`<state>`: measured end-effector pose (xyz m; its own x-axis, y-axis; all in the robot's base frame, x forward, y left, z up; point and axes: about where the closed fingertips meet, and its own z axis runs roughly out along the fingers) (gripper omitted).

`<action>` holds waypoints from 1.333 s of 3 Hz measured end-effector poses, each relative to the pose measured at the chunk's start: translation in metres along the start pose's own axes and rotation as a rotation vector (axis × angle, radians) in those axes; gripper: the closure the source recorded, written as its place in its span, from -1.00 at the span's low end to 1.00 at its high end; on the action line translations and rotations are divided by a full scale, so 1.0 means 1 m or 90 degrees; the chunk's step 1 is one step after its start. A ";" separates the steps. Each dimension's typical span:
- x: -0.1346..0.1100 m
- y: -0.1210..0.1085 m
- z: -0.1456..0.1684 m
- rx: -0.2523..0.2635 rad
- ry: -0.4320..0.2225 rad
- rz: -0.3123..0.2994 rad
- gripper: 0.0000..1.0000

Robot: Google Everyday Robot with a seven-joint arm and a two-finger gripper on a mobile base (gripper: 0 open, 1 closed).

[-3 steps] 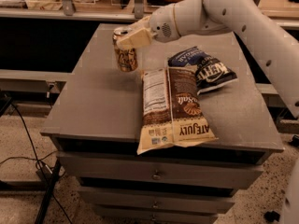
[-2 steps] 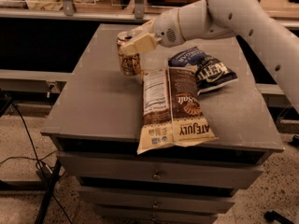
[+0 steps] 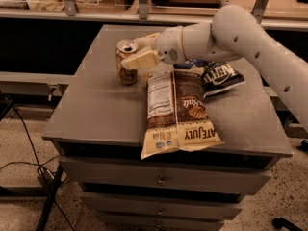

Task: Move orange can near brown chip bag

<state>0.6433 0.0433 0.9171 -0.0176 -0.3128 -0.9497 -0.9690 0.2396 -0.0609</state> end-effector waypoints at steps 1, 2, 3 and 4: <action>0.010 0.007 0.011 -0.012 -0.014 0.002 -1.00; 0.007 0.004 0.009 -0.003 -0.005 -0.009 -1.00; -0.015 -0.009 -0.014 0.039 0.008 -0.041 -1.00; -0.044 -0.022 -0.047 0.079 0.012 -0.068 -1.00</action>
Offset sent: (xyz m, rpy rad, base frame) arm 0.0049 -0.0032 -0.0011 -0.0248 -0.0418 -0.0209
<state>0.6537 0.0089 0.9748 0.0780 -0.3599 -0.9297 -0.9275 0.3158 -0.2001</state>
